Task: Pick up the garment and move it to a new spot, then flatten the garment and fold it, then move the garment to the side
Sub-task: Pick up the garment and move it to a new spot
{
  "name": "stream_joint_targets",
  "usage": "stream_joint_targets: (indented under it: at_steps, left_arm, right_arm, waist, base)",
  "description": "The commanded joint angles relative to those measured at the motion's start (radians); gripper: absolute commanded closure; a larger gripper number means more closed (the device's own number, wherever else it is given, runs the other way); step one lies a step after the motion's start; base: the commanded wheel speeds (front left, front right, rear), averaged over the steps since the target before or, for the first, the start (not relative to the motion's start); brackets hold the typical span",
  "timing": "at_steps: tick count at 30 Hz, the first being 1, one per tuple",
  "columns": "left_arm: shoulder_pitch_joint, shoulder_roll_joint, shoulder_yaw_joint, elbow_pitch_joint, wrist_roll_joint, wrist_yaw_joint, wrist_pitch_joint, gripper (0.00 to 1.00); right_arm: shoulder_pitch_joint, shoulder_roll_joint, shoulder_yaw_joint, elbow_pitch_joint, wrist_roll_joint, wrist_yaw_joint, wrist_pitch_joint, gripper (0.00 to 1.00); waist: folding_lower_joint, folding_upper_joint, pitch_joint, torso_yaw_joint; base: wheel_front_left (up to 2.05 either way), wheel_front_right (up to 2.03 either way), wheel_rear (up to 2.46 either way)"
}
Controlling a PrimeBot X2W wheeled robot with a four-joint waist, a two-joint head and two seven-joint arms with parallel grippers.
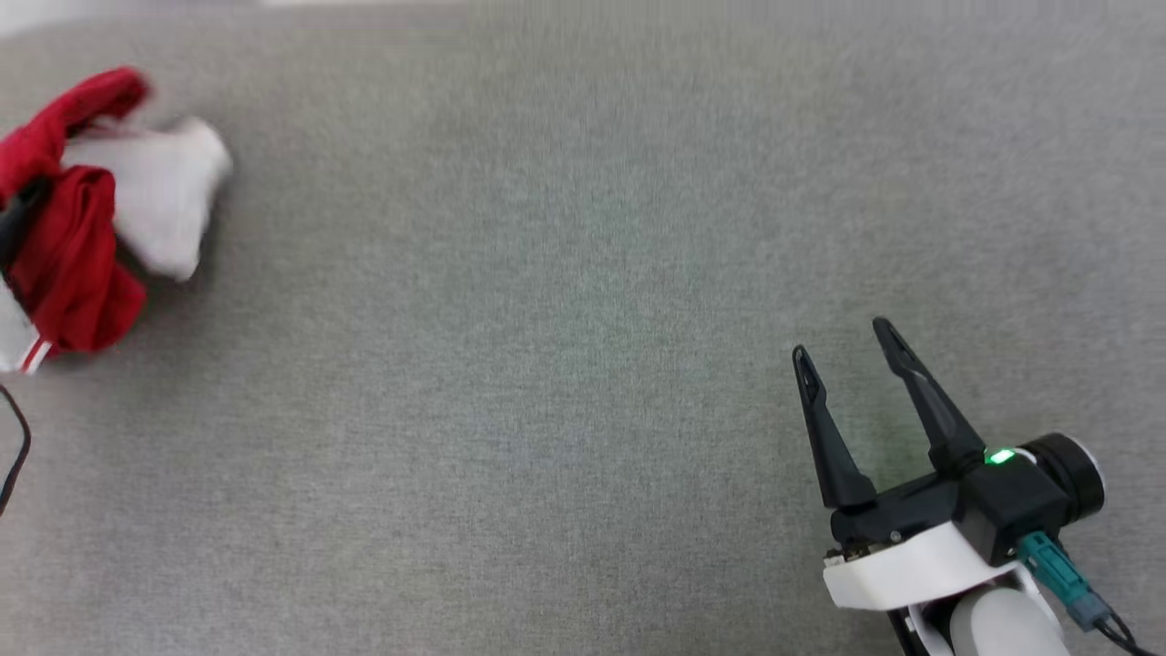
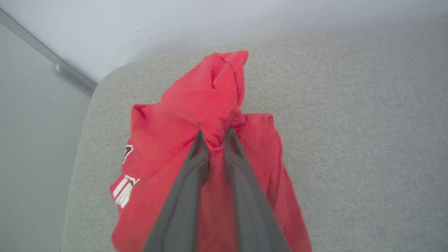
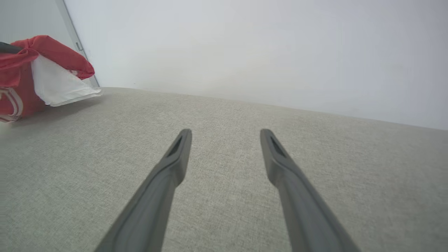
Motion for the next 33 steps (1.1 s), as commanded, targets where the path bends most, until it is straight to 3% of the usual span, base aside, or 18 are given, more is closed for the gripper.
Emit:
stream_joint_targets:
  at_steps: [1,7,14,20,24,28,29,33]
  left_arm:
    - [-0.013,0.001,-0.018,-0.034,0.006,-0.001,-0.037,1.0]
    - [-0.021,-0.013,-0.064,-0.146,0.037,-0.001,-0.083,1.0]
    - [-0.01,-0.107,-0.122,-0.295,0.085,0.057,-0.089,1.0]
    - [0.015,-0.256,-0.231,-0.37,0.179,0.143,-0.102,1.0]
    - [0.039,-0.399,-0.338,-0.302,0.263,0.196,-0.132,1.0]
    - [0.068,-0.512,-0.445,-0.206,0.328,0.217,-0.139,1.0]
    - [0.099,-0.61,-0.533,-0.114,0.356,0.201,-0.156,0.0]
    - [0.119,-0.682,-0.562,-0.051,0.344,0.173,-0.202,0.0]
  right_arm:
    - [0.02,0.003,0.002,0.007,0.01,-0.001,-0.002,0.0]
    - [0.046,0.003,0.005,0.013,0.038,-0.001,-0.002,0.0]
    - [0.063,0.002,-0.009,0.01,0.049,-0.001,-0.002,0.0]
    - [0.064,0.003,-0.03,0.0,0.047,-0.001,-0.002,0.0]
    - [0.054,0.003,-0.048,-0.009,0.045,-0.001,-0.002,0.0]
    - [0.05,0.003,-0.059,-0.015,0.049,-0.001,-0.002,0.0]
    - [0.046,0.003,-0.059,-0.019,0.049,-0.001,-0.002,0.0]
    - [0.054,0.003,-0.062,-0.015,0.045,-0.001,-0.002,0.0]
  waist:
    - [0.0,0.0,-0.094,-0.007]
    - [0.0,0.0,-0.171,-0.027]
    - [0.0,0.0,-0.205,-0.063]
    - [0.0,0.0,-0.215,-0.117]
    - [0.0,0.0,-0.205,-0.164]
    - [0.0,0.0,-0.193,-0.192]
    - [0.0,0.0,-0.185,-0.205]
    - [0.0,0.0,-0.19,-0.201]
  base:
    - [0.0,0.0,0.0]
    - [0.0,0.0,0.0]
    - [0.0,0.0,0.0]
    - [0.0,0.0,0.0]
    - [0.0,0.0,0.0]
    - [0.0,0.0,0.0]
    - [0.0,0.0,0.0]
    - [0.0,0.0,0.0]
